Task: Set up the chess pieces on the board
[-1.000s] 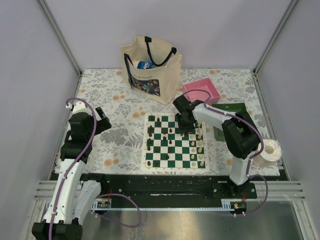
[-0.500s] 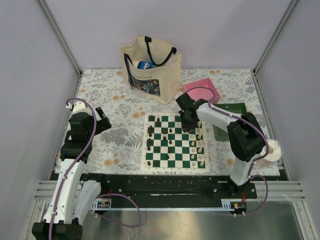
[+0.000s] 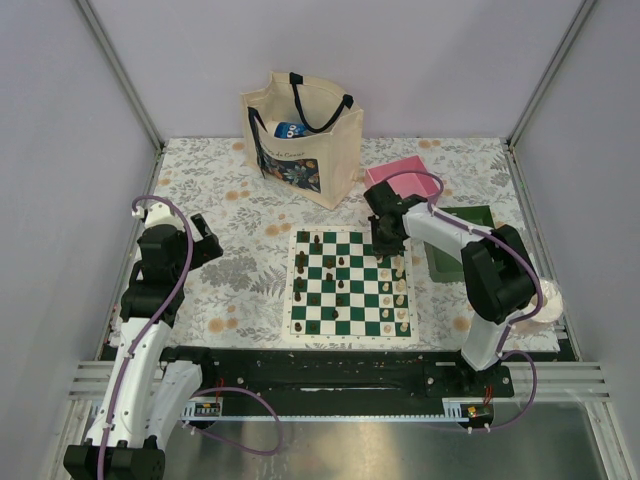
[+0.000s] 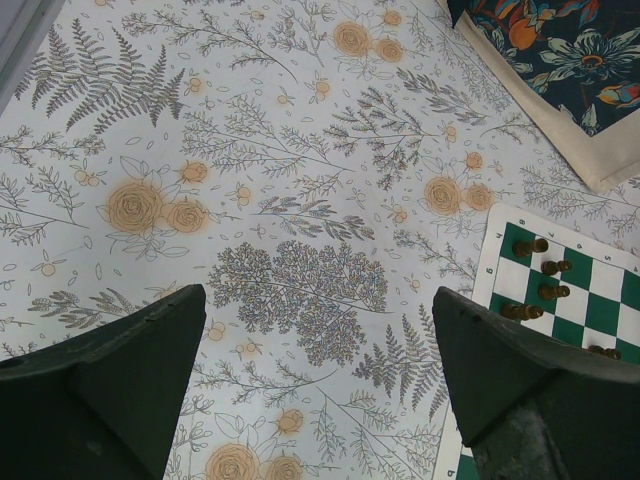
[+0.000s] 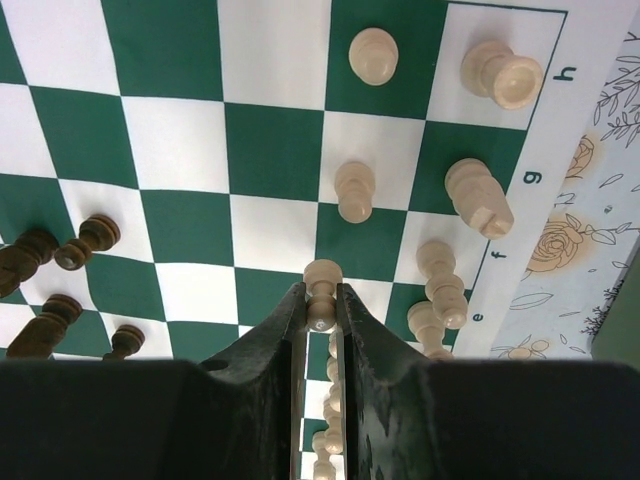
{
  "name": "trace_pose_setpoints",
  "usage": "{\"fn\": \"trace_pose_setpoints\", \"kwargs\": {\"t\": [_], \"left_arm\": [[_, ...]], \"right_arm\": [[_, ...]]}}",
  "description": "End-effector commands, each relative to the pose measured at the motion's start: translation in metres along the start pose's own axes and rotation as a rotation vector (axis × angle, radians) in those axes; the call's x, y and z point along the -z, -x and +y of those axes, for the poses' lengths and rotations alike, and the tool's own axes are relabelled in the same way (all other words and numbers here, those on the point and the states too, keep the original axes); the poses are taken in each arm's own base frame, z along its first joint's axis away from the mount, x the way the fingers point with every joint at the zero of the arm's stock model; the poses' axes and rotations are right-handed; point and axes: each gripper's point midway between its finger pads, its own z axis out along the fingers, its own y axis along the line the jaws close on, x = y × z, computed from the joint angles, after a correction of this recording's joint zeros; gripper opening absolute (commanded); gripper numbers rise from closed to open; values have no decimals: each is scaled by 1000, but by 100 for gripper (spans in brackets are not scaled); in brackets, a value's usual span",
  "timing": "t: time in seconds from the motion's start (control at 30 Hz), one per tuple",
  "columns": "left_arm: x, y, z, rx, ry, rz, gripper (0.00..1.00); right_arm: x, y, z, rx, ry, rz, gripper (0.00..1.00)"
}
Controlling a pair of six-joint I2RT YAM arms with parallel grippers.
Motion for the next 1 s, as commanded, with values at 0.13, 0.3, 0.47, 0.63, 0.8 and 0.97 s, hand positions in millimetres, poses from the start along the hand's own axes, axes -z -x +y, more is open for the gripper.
{"fn": "trace_pose_setpoints", "kwargs": {"t": [0.13,0.3,0.47,0.63,0.8,0.97], "left_arm": [[2,17,-4,17,-12,-58,99],[2,17,-4,17,-13,-61,99],[2,17,-4,17,-14,-59,99],[2,17,-4,16,-11,-61,99],[2,17,-3,15,-11,-60,99],[2,16,-3,15,-10,-58,99]], "right_arm": [[-9,5,-12,-13,-31,-13,20],[-14,4,-14,-14,-31,-1,20],[-18,4,-17,-18,-41,3,22],[-21,1,-19,-17,-54,9,23],[-20,0,-21,-15,-58,7,24],[-18,1,-17,-13,-37,9,30]]}}
